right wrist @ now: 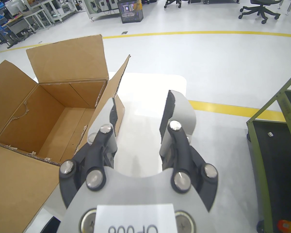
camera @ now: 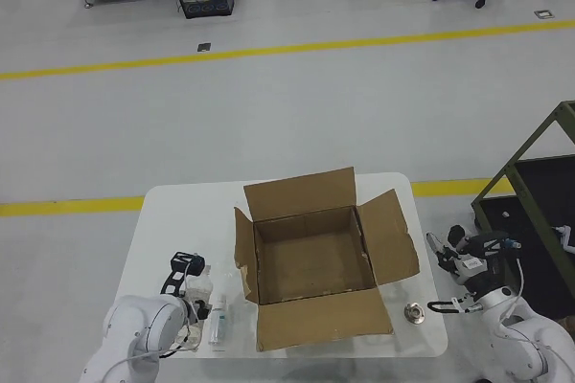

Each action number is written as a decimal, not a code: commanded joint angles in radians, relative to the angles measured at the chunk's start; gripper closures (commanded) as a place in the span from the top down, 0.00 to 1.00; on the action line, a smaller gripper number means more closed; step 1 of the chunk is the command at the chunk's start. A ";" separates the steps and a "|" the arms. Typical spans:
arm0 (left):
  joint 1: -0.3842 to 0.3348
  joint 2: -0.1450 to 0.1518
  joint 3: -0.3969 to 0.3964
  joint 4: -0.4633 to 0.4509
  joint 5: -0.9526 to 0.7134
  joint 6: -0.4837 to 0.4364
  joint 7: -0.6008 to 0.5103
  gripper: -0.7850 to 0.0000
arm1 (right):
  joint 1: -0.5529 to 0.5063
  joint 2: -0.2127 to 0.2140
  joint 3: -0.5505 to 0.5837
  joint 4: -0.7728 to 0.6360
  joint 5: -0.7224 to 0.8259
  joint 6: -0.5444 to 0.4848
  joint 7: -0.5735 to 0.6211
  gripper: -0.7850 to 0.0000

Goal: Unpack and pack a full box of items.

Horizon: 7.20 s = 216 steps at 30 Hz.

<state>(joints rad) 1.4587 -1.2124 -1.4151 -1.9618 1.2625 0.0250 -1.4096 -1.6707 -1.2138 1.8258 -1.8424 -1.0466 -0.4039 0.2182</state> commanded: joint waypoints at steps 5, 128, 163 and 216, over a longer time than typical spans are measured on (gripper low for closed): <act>0.000 0.000 0.000 0.000 0.000 0.000 0.000 0.00 | 0.000 0.000 0.000 0.000 0.000 0.000 0.000 1.00; 0.000 0.010 0.007 0.113 0.105 -0.033 0.183 1.00 | 0.015 0.004 -0.006 -0.002 0.005 0.025 -0.019 0.00; -0.319 -0.016 0.056 0.618 0.111 0.065 0.232 1.00 | 0.038 0.017 -0.019 0.014 0.012 0.028 -0.018 0.00; -0.474 -0.041 0.115 1.018 0.071 0.066 0.430 1.00 | 0.025 0.034 -0.025 0.007 0.018 0.038 -0.019 0.00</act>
<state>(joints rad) 0.9845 -1.2537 -1.2966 -0.9483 1.3344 0.0881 -0.9919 -1.6456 -1.1797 1.8010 -1.8352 -1.0291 -0.3664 0.1998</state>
